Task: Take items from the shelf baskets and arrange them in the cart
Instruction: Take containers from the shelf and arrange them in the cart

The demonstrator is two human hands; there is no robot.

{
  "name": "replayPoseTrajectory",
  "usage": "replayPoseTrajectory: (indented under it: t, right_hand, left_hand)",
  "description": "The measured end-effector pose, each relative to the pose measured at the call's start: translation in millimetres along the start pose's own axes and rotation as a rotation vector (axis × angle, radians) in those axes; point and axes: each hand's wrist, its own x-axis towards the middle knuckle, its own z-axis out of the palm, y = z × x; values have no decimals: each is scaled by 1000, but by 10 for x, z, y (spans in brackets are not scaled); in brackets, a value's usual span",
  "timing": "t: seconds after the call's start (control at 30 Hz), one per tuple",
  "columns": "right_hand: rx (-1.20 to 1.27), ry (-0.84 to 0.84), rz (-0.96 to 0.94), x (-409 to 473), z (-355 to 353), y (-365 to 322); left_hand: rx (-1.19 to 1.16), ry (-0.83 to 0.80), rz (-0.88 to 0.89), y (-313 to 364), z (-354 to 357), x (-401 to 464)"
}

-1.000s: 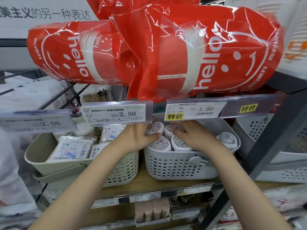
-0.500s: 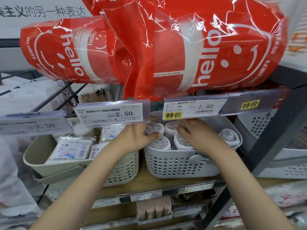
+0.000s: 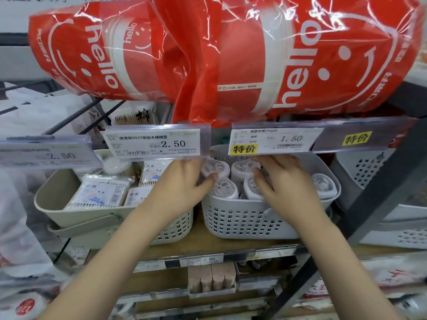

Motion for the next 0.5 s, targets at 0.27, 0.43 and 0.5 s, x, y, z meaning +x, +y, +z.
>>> replayPoseTrajectory:
  t: [0.27, 0.43, 0.5]
  right_hand:
    - [125, 146, -231, -735, -1, -365]
    - [369, -65, -432, -970, 248, -807]
    - [468, -208, -489, -1017, 396, -1033]
  left_hand:
    - [165, 66, 84, 160, -80, -1047]
    - [-2, 68, -336, 72, 7, -1838]
    - [-49, 132, -586, 15, 47, -2199]
